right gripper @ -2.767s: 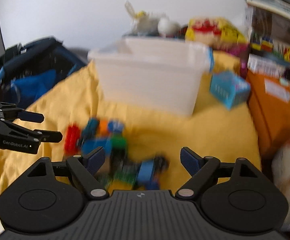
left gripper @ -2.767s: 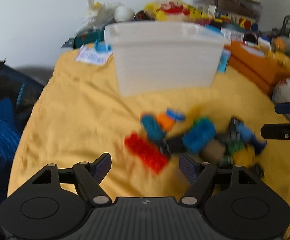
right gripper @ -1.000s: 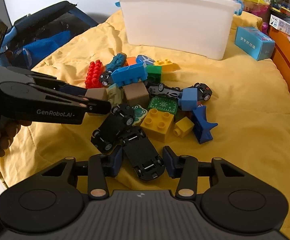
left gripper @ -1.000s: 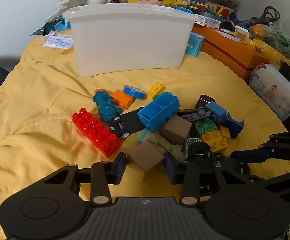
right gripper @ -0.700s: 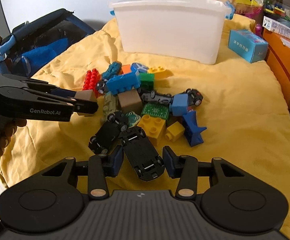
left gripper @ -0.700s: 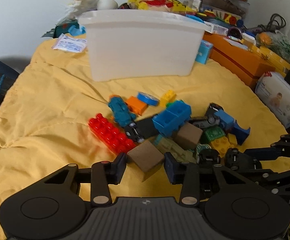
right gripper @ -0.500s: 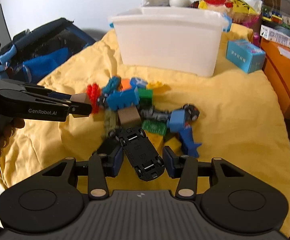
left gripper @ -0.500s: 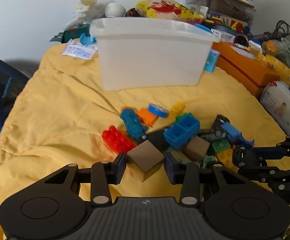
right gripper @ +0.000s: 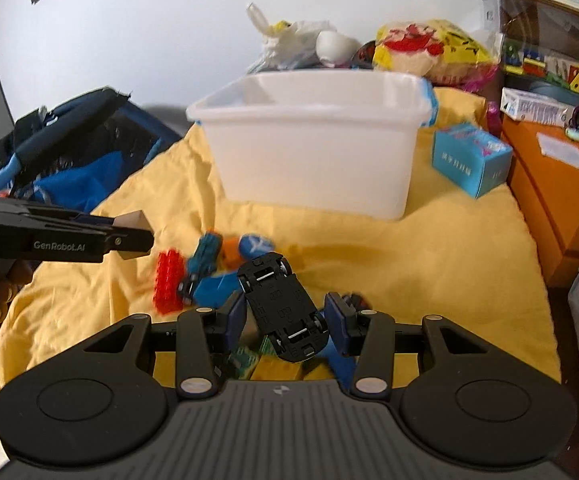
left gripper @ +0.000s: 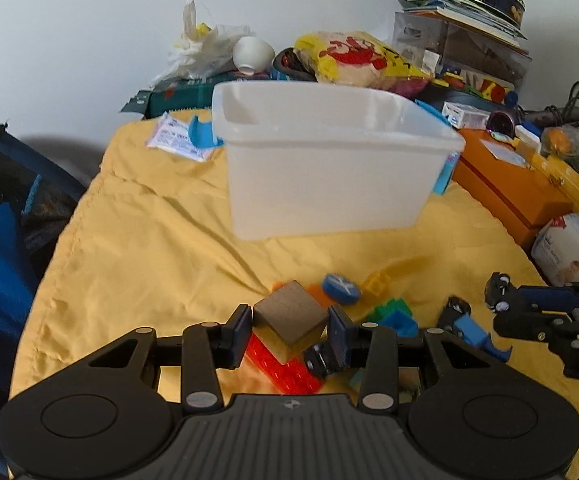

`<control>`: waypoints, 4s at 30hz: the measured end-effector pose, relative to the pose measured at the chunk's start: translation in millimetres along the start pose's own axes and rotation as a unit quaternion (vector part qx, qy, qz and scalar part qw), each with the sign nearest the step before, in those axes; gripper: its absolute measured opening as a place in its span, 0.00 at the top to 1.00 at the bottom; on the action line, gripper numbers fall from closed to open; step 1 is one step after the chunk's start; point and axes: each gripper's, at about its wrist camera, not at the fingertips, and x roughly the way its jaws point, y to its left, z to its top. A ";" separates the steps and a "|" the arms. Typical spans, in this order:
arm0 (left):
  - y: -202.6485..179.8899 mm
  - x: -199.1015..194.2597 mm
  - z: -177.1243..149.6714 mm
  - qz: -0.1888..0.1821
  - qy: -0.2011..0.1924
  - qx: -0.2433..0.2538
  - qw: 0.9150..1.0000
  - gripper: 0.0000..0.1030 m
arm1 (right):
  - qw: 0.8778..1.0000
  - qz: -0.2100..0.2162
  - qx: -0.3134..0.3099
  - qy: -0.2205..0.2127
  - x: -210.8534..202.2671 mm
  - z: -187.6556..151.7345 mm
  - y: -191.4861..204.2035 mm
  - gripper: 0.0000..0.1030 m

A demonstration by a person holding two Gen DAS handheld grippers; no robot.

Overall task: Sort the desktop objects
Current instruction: 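Carry the brown cube and black car over the white bin, then open both tools to drop the brown cube and black car into the bin, then grasp the red block with the left tool while the right tool grasps a blue block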

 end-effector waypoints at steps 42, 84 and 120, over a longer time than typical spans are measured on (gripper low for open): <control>4.9 43.8 150.2 0.012 -0.038 0.024 0.999 0.57 | 0.997 -0.007 0.000 -0.074 32.2 137.9 -38.1 0.54; 18.9 45.3 125.0 0.032 -0.039 0.026 0.998 0.35 | 0.996 -0.017 -0.027 -0.082 54.8 140.3 -46.7 0.23; 4.8 56.3 -43.2 0.020 0.077 0.012 0.997 0.35 | 0.994 -0.043 -0.072 0.075 36.7 -50.2 -35.6 0.65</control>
